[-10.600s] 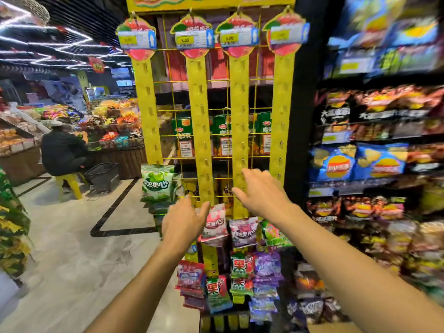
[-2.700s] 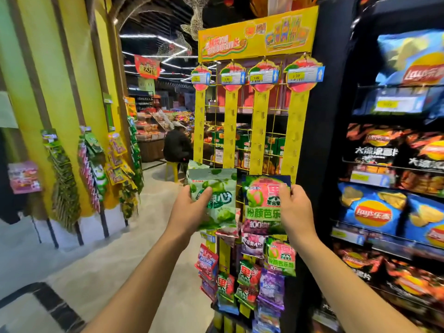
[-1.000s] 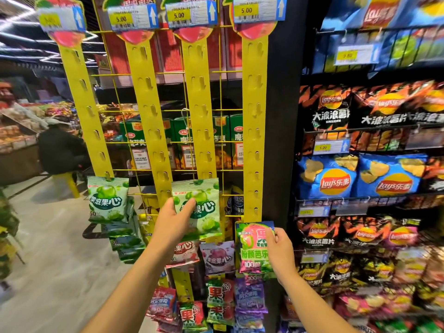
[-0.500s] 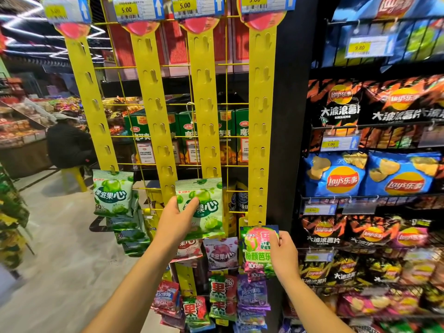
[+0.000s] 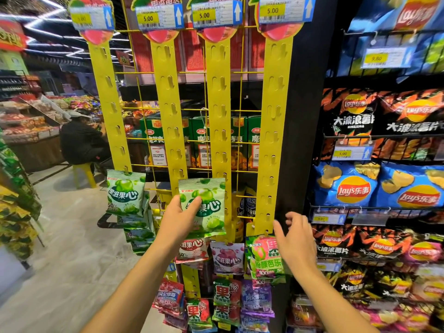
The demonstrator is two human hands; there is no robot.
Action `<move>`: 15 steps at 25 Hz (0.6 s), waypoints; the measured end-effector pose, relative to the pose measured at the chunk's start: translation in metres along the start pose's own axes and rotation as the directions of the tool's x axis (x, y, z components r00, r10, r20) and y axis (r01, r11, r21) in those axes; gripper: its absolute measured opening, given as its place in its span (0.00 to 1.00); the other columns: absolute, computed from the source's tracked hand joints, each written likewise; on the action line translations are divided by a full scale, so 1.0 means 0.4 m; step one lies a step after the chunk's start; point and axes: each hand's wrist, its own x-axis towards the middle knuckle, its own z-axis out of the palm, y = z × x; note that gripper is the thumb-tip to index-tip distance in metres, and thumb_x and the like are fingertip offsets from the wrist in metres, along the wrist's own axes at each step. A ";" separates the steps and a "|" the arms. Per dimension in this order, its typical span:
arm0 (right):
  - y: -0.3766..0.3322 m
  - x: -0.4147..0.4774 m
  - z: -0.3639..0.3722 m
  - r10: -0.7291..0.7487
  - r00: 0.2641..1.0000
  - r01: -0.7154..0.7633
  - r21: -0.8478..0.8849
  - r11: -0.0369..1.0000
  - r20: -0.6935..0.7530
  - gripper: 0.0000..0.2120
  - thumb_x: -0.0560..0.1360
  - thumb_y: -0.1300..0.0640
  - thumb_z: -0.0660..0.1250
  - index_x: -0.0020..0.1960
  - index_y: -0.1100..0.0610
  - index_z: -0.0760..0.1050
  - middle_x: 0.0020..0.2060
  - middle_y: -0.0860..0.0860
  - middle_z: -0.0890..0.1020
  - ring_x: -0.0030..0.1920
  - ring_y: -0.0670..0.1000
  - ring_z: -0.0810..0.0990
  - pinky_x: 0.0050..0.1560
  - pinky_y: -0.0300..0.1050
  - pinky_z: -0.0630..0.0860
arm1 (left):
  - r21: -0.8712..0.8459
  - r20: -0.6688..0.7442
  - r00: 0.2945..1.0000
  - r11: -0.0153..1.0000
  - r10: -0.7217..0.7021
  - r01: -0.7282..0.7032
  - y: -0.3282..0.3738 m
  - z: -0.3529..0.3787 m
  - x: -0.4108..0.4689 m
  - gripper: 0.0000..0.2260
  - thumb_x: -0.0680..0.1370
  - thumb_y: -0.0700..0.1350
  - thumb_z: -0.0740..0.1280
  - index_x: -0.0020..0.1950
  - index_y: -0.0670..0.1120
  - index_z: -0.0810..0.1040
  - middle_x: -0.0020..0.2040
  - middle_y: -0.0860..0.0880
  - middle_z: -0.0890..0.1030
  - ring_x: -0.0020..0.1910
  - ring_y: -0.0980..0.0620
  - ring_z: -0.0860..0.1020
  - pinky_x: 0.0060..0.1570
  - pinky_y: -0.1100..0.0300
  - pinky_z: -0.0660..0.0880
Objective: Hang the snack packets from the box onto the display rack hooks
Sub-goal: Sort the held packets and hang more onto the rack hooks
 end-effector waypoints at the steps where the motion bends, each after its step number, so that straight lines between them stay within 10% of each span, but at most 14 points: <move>1: -0.038 0.020 -0.024 -0.042 0.998 0.042 0.008 0.999 -0.037 0.21 0.79 0.41 0.64 0.65 0.53 0.70 0.56 0.47 0.74 0.57 0.49 0.74 0.51 0.47 0.75 | 0.005 -0.002 1.000 1.000 0.002 -0.002 0.005 -0.005 0.002 0.06 0.83 0.54 0.67 0.59 0.55 0.76 0.56 0.52 0.85 0.56 0.50 0.84 0.56 0.43 0.83; 8: -0.364 0.118 -0.150 -0.466 0.852 0.491 0.056 0.869 -0.238 0.17 0.79 0.46 0.67 0.61 0.57 0.73 0.52 0.49 0.74 0.51 0.48 0.70 0.50 0.43 0.69 | 0.053 -0.125 0.992 0.999 0.002 0.004 0.036 -0.075 0.000 0.13 0.80 0.60 0.68 0.61 0.56 0.76 0.57 0.51 0.84 0.56 0.50 0.84 0.56 0.43 0.83; 15: -0.716 0.129 -0.091 -0.707 0.707 0.669 0.348 0.657 -0.022 0.13 0.80 0.47 0.66 0.59 0.55 0.76 0.51 0.47 0.78 0.49 0.47 0.76 0.48 0.43 0.75 | -0.007 -0.270 0.963 1.000 -0.005 0.003 0.049 -0.240 0.004 0.10 0.81 0.55 0.70 0.60 0.54 0.79 0.54 0.49 0.87 0.53 0.47 0.86 0.55 0.38 0.83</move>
